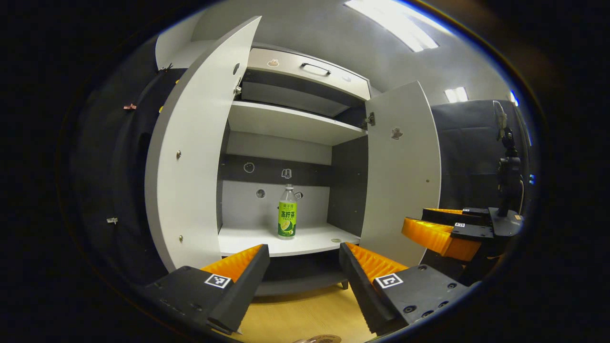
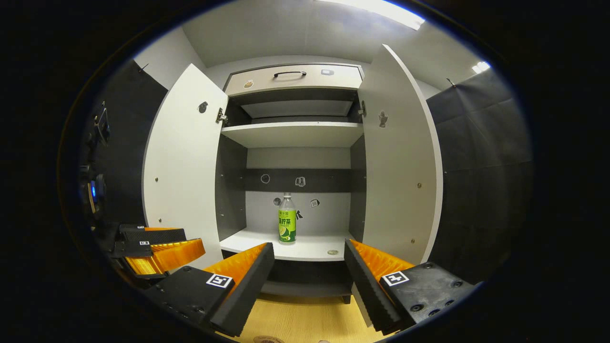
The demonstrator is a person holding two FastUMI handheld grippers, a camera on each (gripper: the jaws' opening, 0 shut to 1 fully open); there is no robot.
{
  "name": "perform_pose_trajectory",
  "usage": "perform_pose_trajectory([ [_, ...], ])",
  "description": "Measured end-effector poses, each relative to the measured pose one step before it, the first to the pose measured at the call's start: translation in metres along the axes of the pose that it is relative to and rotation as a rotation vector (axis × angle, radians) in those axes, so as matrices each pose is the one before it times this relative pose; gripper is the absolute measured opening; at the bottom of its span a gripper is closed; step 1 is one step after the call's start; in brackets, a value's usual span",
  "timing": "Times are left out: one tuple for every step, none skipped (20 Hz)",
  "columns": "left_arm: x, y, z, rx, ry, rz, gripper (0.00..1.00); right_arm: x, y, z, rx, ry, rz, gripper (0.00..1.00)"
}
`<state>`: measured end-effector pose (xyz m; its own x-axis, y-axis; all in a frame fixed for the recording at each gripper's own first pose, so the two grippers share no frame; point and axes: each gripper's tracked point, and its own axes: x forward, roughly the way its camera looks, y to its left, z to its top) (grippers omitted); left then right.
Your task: Grasp the bottle in the cabinet with the left hand and place it on the coaster, then close the right door with the right hand and the left door with the left hand.
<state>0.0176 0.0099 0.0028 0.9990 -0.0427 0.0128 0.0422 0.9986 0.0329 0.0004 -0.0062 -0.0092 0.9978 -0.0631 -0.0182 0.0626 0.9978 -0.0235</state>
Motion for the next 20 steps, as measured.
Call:
perform_pose_trajectory([
  [0.00434, 0.00053, -0.00111, 0.00778, 0.00961, -0.00980, 0.94, -0.00054, 0.00008, -0.00115, -0.00340, 0.00431, -0.00454, 0.98],
  [0.00450, -0.00021, -0.00167, 0.01007, 0.00841, -0.00517, 0.94, -0.00007, 0.00065, -0.00066, -0.00035, 0.00352, 0.00011, 0.98],
  [0.00585, 0.00078, 0.00072, 0.01173, 0.00116, 0.00008, 0.94, 0.00072, 0.00053, 0.00056, 0.00213, 0.00110, 0.00142, 0.98],
  [0.00783, 0.00202, 0.00032, 0.01043, -0.00323, 0.00478, 0.94, 0.00119, 0.00054, 0.00212, 0.00321, -0.00399, 0.00535, 0.98],
  [0.00986, 0.00080, 0.00099, 0.00811, -0.00033, 0.00139, 0.94, 0.00252, -0.00025, 0.00197, 0.00262, -0.00680, 0.00684, 0.98],
  [0.01185, -0.00012, 0.00081, 0.00815, -0.00189, 0.00057, 0.94, 0.00358, -0.00091, 0.00198, 0.00243, -0.00529, 0.00728, 0.98],
  [0.01347, 0.00119, 0.00218, 0.00775, -0.00476, 0.00721, 0.94, 0.00527, -0.00225, -0.00128, 0.00169, 0.00503, 0.00922, 0.98],
  [0.01371, 0.00343, 0.00236, 0.00352, -0.00839, 0.01145, 0.94, 0.00439, -0.00128, -0.00255, 0.00216, 0.00782, 0.01384, 0.97],
  [0.01599, 0.00122, 0.00262, -0.00505, -0.00966, 0.00582, 0.94, 0.00513, -0.00227, -0.00161, 0.00584, 0.00636, 0.01369, 0.98],
  [0.01630, -0.00130, -0.00018, -0.01198, -0.00894, -0.00389, 0.94, 0.00468, -0.00294, -0.00160, 0.00947, 0.00437, 0.01208, 0.98],
  [0.01785, 0.00164, 0.00005, -0.01151, -0.00494, 0.00469, 0.94, 0.00480, -0.00414, -0.00109, 0.00875, 0.00337, 0.00955, 0.98],
  [0.01865, 0.00386, -0.00030, -0.00275, -0.00723, 0.00921, 0.94, 0.00393, -0.00424, -0.00158, 0.00386, 0.00277, 0.00813, 0.98],
  [0.02014, 0.00449, 0.00033, 0.00544, -0.00754, 0.01308, 0.94, 0.00415, -0.00450, -0.00114, -0.00227, 0.00194, 0.00447, 0.98],
  [0.02120, 0.00532, -0.00154, 0.00662, -0.00609, 0.01437, 0.94, 0.00428, -0.00541, -0.00174, -0.00791, 0.00270, 0.00395, 0.98],
  [0.02103, 0.00441, 0.00018, 0.00174, -0.00427, 0.00736, 0.94, 0.00340, -0.00455, -0.00256, -0.01098, 0.00460, 0.00544, 0.98],
  [0.02028, 0.00078, -0.00046, -0.00382, -0.00744, -0.00334, 0.94, 0.00383, -0.00395, -0.00145, -0.01110, 0.00165, 0.00511, 0.98],
  [0.01887, -0.00013, -0.00113, -0.00005, -0.00141, -0.00611, 0.94, 0.00363, -0.00369, -0.00165, -0.00650, 0.00184, 0.00377, 0.98],
  [0.01860, -0.00027, -0.00300, 0.00890, -0.00171, -0.00597, 0.94, 0.00439, -0.00223, -0.00153, 0.00063, 0.00135, 0.00627, 0.98],
  [0.01777, 0.00067, -0.00244, 0.01654, -0.00036, 0.00064, 0.94, 0.00348, -0.00081, -0.00200, 0.00631, 0.00609, 0.00653, 0.98],
  [0.01679, 0.00081, -0.00412, 0.01681, 0.00036, 0.00364, 0.94, 0.00378, -0.00098, -0.00270, 0.00769, 0.01065, 0.00660, 0.98],
])
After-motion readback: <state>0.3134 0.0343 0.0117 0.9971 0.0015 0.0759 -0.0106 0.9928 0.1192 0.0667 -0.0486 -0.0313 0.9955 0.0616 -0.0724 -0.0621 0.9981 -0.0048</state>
